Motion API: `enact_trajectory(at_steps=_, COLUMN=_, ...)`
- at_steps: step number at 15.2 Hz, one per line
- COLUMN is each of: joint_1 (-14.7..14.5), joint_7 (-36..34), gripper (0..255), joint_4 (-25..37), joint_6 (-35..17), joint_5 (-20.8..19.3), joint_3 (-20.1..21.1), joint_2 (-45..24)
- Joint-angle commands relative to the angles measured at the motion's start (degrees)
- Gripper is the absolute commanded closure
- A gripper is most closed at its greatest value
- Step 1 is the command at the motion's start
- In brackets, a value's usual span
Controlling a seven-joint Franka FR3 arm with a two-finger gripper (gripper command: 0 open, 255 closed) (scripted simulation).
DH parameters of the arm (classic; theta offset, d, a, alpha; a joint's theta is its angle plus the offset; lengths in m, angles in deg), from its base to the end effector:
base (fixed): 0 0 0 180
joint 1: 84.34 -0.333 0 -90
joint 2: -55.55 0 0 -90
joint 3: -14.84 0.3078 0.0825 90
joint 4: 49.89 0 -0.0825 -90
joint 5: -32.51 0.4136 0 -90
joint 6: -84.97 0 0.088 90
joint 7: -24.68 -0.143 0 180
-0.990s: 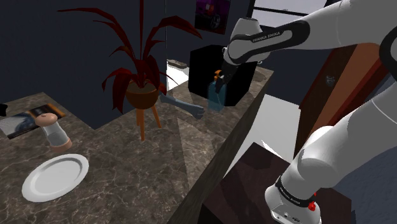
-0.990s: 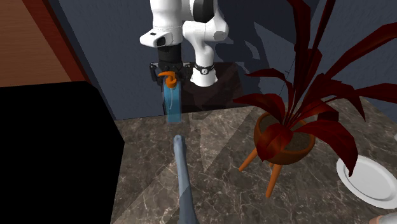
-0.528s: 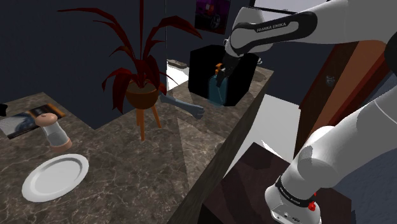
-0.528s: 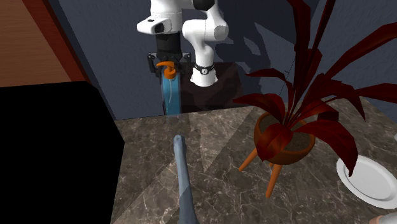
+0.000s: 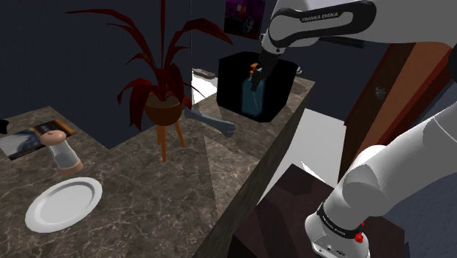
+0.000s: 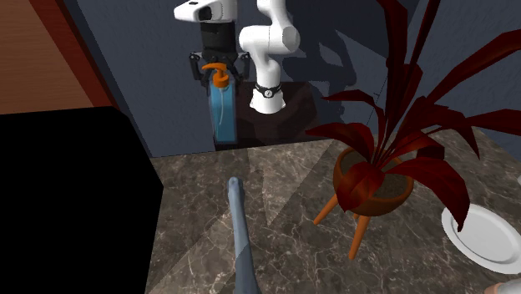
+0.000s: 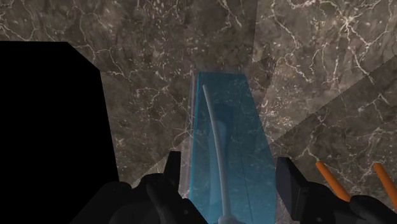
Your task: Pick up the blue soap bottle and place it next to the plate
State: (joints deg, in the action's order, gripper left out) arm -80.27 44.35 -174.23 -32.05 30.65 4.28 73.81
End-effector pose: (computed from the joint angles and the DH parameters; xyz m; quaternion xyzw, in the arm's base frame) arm 0.4981 -0.1374 0.4892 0.9942 0.0516 0.0929 0.0141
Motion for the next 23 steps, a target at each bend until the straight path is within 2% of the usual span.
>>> enact_trajectory(at_steps=1, joint_1=0.0, joint_7=-0.1, gripper=255, joint_4=1.7, joint_6=1.7, joint_5=0.0, joint_3=0.1, joint_2=0.1)
enact_trajectory(at_steps=19, joint_1=-0.3, joint_7=-0.1, gripper=255, joint_4=16.6, joint_6=15.4, joint_5=0.4, joint_3=0.4, joint_2=-1.2)
enact_trajectory(at_steps=23, joint_1=-1.9, joint_7=-5.7, gripper=255, joint_4=11.7, joint_6=13.1, joint_5=0.2, joint_3=4.2, joint_2=1.3)
